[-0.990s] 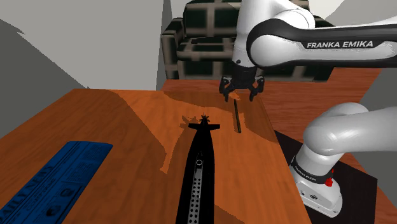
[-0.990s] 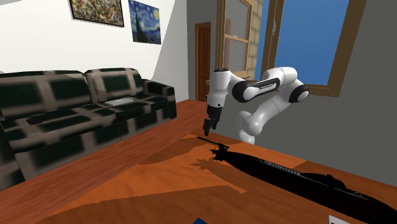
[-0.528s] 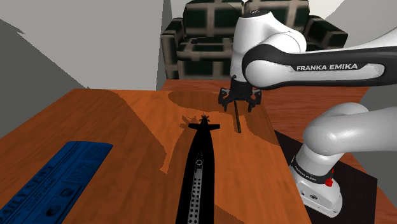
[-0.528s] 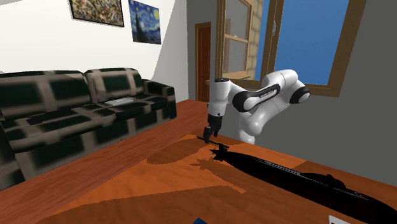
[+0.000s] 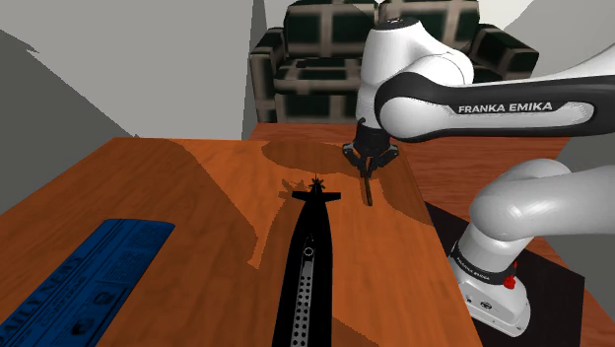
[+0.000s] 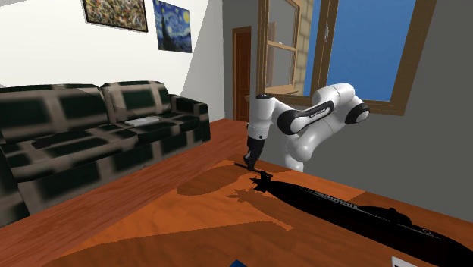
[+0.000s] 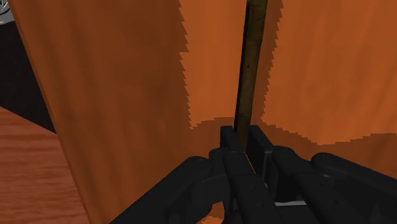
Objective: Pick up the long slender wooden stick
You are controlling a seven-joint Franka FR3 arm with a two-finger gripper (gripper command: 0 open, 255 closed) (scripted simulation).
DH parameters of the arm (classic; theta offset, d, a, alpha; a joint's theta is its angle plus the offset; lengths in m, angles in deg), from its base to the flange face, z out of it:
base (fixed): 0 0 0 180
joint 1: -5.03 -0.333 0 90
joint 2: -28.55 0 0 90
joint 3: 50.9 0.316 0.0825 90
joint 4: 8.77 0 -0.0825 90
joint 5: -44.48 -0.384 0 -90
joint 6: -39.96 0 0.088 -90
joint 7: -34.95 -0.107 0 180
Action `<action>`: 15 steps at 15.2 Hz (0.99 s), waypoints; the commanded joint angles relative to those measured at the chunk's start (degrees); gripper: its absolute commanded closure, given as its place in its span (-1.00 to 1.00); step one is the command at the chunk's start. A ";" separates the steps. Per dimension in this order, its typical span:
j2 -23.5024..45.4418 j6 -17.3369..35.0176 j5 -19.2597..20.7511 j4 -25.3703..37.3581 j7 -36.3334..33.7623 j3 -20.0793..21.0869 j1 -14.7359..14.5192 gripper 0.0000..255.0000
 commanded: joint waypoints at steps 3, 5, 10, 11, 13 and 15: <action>0.51 0.20 -0.30 -0.58 0.01 0.32 0.03 1.00; 0.34 -0.08 -0.15 -0.51 0.05 0.09 -0.03 1.00; -0.10 -3.90 1.24 2.92 0.30 -1.52 0.53 1.00; -0.14 -4.64 1.50 3.63 0.34 -1.82 0.65 1.00; -0.15 -6.10 2.02 5.09 0.44 -2.40 0.90 1.00; -0.11 -7.53 2.51 6.58 0.53 -2.95 1.15 1.00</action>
